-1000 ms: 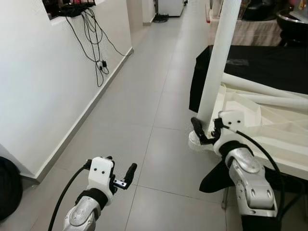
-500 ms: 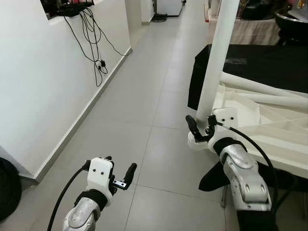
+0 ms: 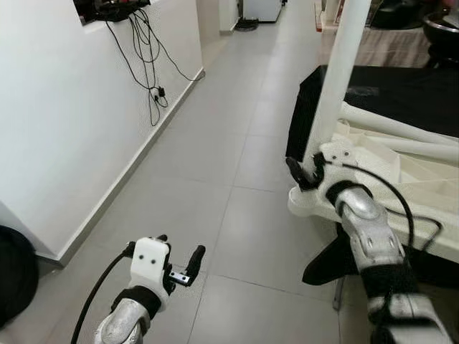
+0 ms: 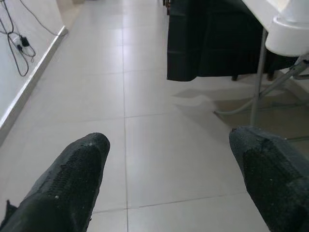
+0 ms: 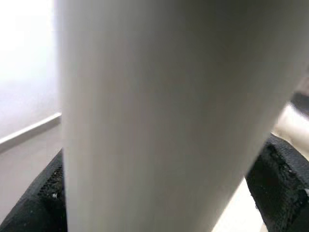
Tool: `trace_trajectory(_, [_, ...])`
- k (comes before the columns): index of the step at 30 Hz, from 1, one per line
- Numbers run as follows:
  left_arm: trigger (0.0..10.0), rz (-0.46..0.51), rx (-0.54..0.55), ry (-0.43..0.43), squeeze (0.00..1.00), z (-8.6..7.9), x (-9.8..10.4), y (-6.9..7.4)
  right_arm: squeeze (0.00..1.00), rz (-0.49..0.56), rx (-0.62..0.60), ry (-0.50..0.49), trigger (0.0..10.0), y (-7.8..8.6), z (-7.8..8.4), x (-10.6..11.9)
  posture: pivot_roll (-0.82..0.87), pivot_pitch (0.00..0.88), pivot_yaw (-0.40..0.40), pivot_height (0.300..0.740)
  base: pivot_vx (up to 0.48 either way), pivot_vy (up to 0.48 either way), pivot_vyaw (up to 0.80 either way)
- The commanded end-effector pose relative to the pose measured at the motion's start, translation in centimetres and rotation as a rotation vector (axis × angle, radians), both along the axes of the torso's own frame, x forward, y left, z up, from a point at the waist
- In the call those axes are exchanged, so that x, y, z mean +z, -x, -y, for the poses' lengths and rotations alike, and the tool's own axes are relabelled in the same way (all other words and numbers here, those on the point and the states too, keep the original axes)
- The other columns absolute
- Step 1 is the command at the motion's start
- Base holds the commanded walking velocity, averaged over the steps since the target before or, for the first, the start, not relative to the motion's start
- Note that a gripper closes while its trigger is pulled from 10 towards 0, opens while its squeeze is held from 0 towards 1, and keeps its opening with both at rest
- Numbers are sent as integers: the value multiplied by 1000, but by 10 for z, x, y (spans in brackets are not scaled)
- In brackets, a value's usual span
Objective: Building children table
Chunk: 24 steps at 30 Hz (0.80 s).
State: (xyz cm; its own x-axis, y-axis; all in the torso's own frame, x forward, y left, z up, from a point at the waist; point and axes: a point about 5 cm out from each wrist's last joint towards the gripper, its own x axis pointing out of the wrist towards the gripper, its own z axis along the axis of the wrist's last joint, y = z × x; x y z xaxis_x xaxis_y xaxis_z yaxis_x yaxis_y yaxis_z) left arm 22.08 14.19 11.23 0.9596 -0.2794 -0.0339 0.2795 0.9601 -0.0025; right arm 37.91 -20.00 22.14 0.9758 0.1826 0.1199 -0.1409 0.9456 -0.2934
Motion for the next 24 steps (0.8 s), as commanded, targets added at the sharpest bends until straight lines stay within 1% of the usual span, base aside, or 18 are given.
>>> trace_trajectory(1, [10000, -20, 0, -9, 0, 0, -2, 3, 0, 14, 13, 13, 10000, -2, 0, 2, 64, 163, 14, 740, 0, 0, 0])
trace_trajectory(2, [10000, -24, 0, -9, 0, 0, -2, 4, 0, 37, 25, 28, 10000, -10, -4, 11, 71, 169, 14, 740, 0, 0, 0])
trace_trajectory(3, [10000, -24, 0, -9, 0, 0, -2, 4, 0, 37, 25, 28, 10000, -10, -4, 11, 71, 169, 14, 740, 0, 0, 0])
trace_trajectory(4, [10000, -27, 1, -10, 0, 0, -1, 6, 0, 51, 31, 30, 10000, -14, -7, 15, 75, 173, 15, 740, 0, 0, 0])
trace_trajectory(6, [10000, -28, 1, -10, 0, -1, -1, 6, 0, 54, 32, 30, 10000, -14, -8, 16, 75, 173, 15, 740, 0, 0, 0])
trace_trajectory(8, [10000, -29, 2, -10, 0, -1, -1, 7, 0, 66, 43, 20, 10000, -17, -12, 19, 79, 177, 16, 740, 0, 0, 0])
trace_trajectory(10, [10000, -30, 3, -11, 0, -1, -1, 7, 0, 68, 50, 15, 10000, -17, -15, 19, 79, 177, 16, 740, 0, 0, 0])
trace_trajectory(12, [10000, -32, 5, -10, 0, -1, -1, 7, 0, 62, 88, 4, 10000, -17, -21, 14, 78, 180, 16, 740, 0, 0, 0])
trace_trajectory(13, [10000, -32, 5, -10, 0, -1, -1, 7, 0, 62, 88, 4, 10000, -17, -21, 14, 78, 180, 16, 740, 0, 0, 0])
trace_trajectory(14, [10000, -33, 6, -10, 0, 0, 0, 7, 0, 49, 129, -9, 10000, -15, -24, 8, 76, 180, 16, 740, 0, 0, 0])
trace_trajectory(15, [10000, -33, 7, -10, 0, 0, 0, 6, 0, 45, 139, -13, 10000, -14, -24, 7, 76, 180, 16, 740, 0, 0, 0])
trace_trajectory(19, [10000, -32, 6, -10, 0, 0, 0, 6, 0, 45, 146, -21, 10000, -13, -19, 4, 72, 180, 17, 740, 0, 0, 0])
trace_trajectory(21, [10000, -32, 5, -10, 0, 0, 1, 5, 0, 51, 130, -24, 10000, -11, -10, 2, 66, 178, 20, 740, 0, 0, 0])
trace_trajectory(22, [10000, -32, 5, -10, 0, 0, 1, 5, 0, 51, 130, -24, 10000, -11, -10, 2, 66, 178, 20, 740, 0, 0, 0])
trace_trajectory(23, [10000, -31, 5, -11, 0, -1, 1, 4, 0, 52, 118, -29, 10000, -10, -2, 2, 62, 177, 20, 740, 0, 0, 0])
trace_trajectory(24, [10000, -30, 5, -11, 0, -1, 1, 4, 0, 51, 115, -31, 10000, -9, -1, 2, 62, 177, 20, 740, 0, 0, 0])
